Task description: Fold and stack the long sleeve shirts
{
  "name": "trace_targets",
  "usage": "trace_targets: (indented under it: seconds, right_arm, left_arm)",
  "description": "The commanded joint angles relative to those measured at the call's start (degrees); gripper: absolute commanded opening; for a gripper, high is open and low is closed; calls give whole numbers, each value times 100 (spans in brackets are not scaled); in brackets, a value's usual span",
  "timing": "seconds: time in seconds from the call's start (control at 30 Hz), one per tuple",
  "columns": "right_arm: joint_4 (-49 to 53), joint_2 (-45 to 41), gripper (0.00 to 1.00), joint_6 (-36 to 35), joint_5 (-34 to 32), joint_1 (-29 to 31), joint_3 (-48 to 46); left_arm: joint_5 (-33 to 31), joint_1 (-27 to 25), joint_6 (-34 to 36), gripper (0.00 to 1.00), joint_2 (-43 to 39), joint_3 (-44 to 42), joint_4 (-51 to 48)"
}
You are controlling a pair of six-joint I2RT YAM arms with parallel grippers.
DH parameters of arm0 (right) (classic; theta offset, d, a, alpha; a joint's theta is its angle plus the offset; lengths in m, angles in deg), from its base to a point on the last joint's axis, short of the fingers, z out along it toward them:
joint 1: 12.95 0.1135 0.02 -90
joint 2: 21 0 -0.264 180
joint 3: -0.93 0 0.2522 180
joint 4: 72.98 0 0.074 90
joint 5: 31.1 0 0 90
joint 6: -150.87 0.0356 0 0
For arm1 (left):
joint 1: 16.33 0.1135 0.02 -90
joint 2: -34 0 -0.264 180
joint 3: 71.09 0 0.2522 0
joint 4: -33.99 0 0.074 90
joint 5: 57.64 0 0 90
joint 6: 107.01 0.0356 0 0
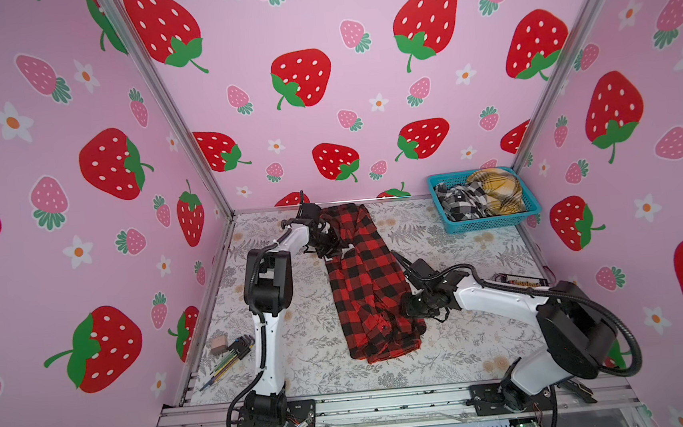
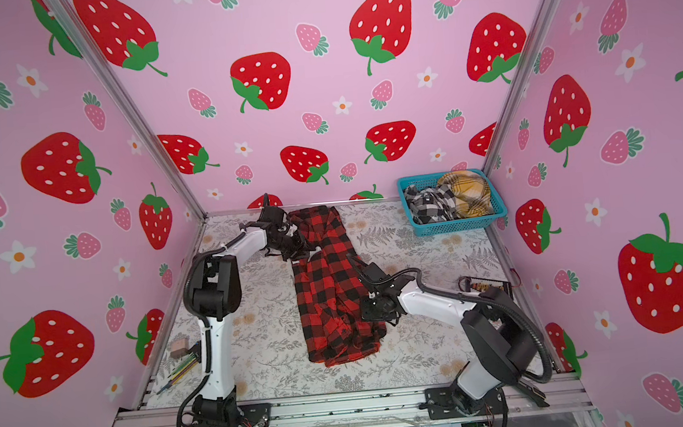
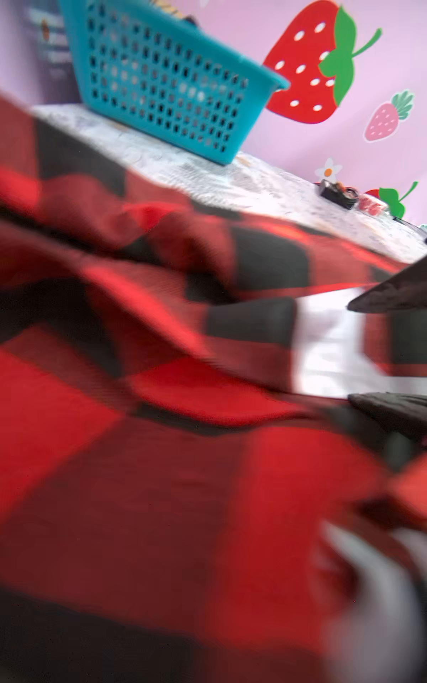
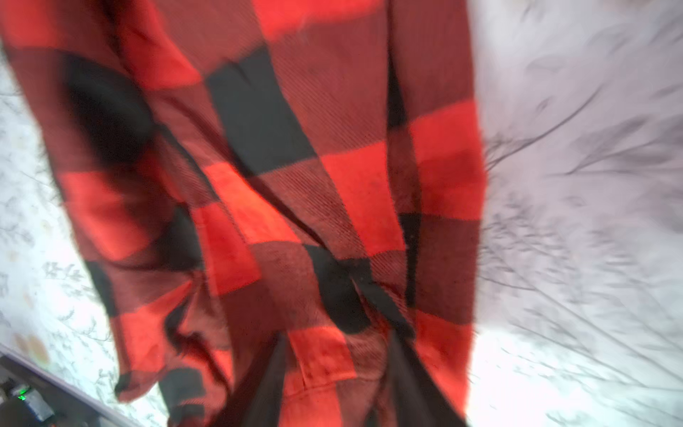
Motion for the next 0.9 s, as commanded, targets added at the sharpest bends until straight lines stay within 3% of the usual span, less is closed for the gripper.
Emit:
trace_targets:
  seconds: [0.0,0.1,0.2,0.3,0.4,0.63,0.77,0.87]
  right_arm:
    - [397,-489,64,-145,-354,-24,325]
    - [389,-747,67,-368,-222,-299,86]
    - [126,-866,57,-527,316,-723,-383]
    - [6,-855,53,-653,544,-918,-616]
    - [-170,-755,52,-733,812,-1018,-764]
    - [-982,-482,41,-346,1485,-1100,-1402]
    - [-1392,-799,47,330,1485,-715,-1912]
    - [-1776,-976,48,781,1563,-481,-2195]
  left_arm:
    - [-268,113,276,41,-1770,-652,-41]
    - [-511,160,328,45,-3230,-1977,-234]
    - [-221,161,214,43,-4265,-3419,-596]
    - [276,72,-331,43,-5092,-4971,-249]
    - [303,-159,-798,47,-5526,-5862,143]
    - [84,-859,-1539,45,-5325,-6373,781]
    - [-14,-1465,-1930,45,-5071,-6532,1148]
    - [-119,-1615,-2013,43,-4858,-6590,1225]
